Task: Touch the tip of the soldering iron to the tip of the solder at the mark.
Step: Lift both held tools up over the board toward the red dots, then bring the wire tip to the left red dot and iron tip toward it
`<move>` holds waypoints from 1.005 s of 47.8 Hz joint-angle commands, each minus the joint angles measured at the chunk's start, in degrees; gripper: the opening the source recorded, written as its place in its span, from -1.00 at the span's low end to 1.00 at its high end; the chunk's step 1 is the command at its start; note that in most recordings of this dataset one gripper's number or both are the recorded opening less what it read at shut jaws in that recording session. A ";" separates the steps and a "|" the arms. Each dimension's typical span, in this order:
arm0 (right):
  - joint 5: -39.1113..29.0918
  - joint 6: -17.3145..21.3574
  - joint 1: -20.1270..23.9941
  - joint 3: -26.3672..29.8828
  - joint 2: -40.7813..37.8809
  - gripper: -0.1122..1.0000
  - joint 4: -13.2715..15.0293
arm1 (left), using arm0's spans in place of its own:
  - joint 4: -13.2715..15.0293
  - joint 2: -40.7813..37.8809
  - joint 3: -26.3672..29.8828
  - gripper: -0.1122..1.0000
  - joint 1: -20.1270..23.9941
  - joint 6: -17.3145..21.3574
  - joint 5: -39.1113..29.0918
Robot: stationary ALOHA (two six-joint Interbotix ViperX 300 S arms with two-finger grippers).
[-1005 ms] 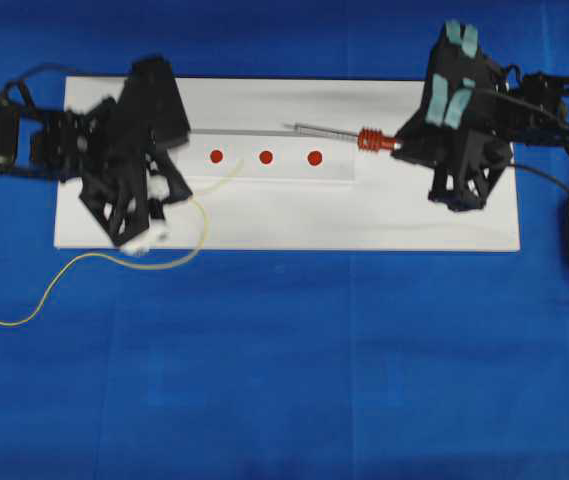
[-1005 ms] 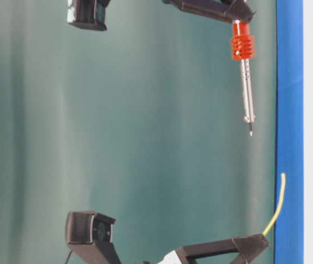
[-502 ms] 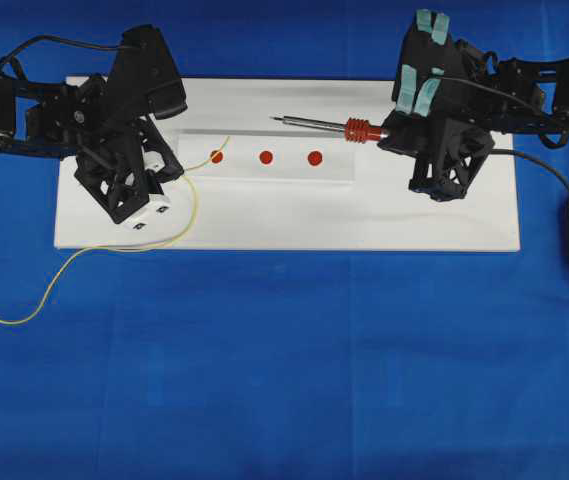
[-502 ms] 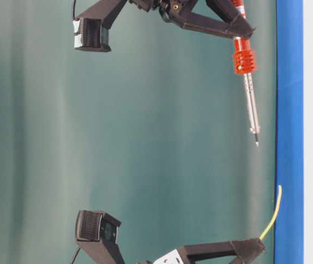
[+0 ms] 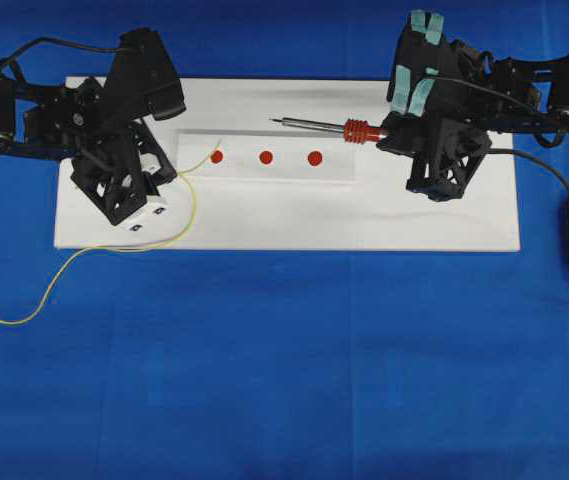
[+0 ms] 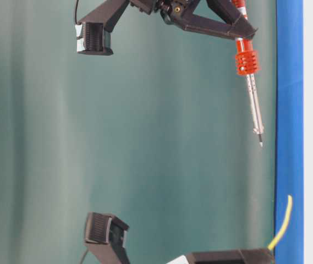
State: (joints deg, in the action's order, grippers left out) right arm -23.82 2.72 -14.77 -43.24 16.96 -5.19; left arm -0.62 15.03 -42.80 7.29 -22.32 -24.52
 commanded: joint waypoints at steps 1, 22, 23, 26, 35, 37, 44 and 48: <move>0.18 0.00 -0.09 1.67 0.44 -0.68 0.09 | 0.09 -0.09 -0.44 -0.77 -0.09 -0.97 0.53; 0.18 0.00 -0.09 1.85 0.26 -0.68 0.18 | 0.09 -2.72 -2.55 -0.77 -0.97 -1.93 5.98; 0.18 -0.09 -0.09 1.85 0.26 -0.68 0.18 | 0.09 -2.81 -2.55 -0.77 -1.05 -1.93 6.06; 0.18 0.00 -0.09 1.85 0.26 -0.68 0.18 | 0.09 -2.81 -2.64 -0.77 -1.05 -2.02 6.06; 0.18 0.00 -0.09 1.85 0.26 -0.68 0.18 | 0.09 -2.90 -3.08 -0.77 -1.05 -2.02 6.06; 0.18 0.00 -0.09 1.85 0.26 -0.68 0.18 | 0.09 -2.90 -3.16 -0.77 -1.05 -2.02 5.98; 0.18 0.00 -0.09 1.85 0.18 -0.68 0.18 | 0.09 -2.90 -3.25 -0.77 -1.05 -2.02 6.06; 0.18 -0.09 0.00 1.93 0.18 -0.68 0.18 | 0.09 -2.90 -3.25 -0.77 -1.05 -2.02 6.06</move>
State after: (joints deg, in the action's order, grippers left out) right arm -23.91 2.72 -14.77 -42.98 16.79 -5.19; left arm -0.53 11.60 -46.67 6.33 -24.26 -18.81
